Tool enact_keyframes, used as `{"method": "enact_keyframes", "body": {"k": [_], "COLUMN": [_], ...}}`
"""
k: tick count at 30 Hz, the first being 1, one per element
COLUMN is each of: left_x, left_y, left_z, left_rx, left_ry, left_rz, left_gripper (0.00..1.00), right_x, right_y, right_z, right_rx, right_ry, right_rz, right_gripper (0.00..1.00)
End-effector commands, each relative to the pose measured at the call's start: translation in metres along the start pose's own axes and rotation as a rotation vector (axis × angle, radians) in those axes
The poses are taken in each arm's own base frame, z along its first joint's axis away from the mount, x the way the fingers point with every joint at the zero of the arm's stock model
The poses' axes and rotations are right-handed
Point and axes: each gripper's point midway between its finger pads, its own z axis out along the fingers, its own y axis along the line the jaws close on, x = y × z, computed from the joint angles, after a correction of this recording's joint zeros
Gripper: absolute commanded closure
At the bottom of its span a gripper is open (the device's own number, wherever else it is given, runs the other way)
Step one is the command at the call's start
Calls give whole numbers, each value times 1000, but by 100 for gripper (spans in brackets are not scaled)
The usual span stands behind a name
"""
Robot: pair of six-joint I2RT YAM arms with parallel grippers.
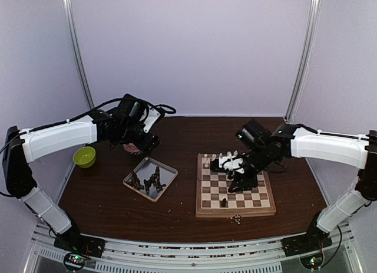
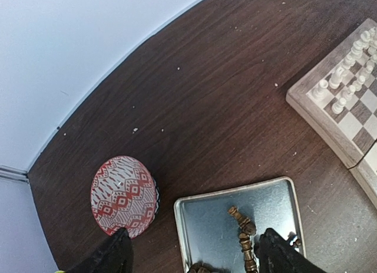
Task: Set up the chess pieces on the board
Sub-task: Adjust the bishop at f8, then pick up the pawn from the storage box.
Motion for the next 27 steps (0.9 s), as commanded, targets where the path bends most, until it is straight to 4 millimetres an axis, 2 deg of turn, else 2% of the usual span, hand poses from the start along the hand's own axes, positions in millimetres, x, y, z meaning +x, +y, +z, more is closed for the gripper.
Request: {"method": "enact_keyframes", "body": {"k": [1, 5, 9, 13, 18, 22, 27], "left_x": [2, 8, 42, 76, 99, 111, 112], "left_y": [7, 11, 19, 24, 31, 32, 32], "left_z": [5, 1, 2, 5, 7, 15, 18], "left_rx": [-47, -61, -98, -101, -102, -75, -58], "left_ry": [47, 130, 236, 313, 357, 394, 408], "left_rz": [-10, -72, -142, -236, -298, -325, -327], "left_gripper": [24, 26, 30, 37, 45, 50, 51], "right_x": [-4, 13, 26, 22, 25, 27, 31], "right_y": [-10, -45, -70, -71, -72, -71, -75], "right_z": [-49, -66, -86, -89, -82, -83, -85], "right_rx": [40, 141, 245, 230, 218, 229, 267], "right_ry": [-131, -271, -306, -326, -300, -292, -278], "right_rz": [56, 240, 314, 312, 302, 291, 284], "right_gripper": [48, 49, 51, 52, 52, 52, 53]}}
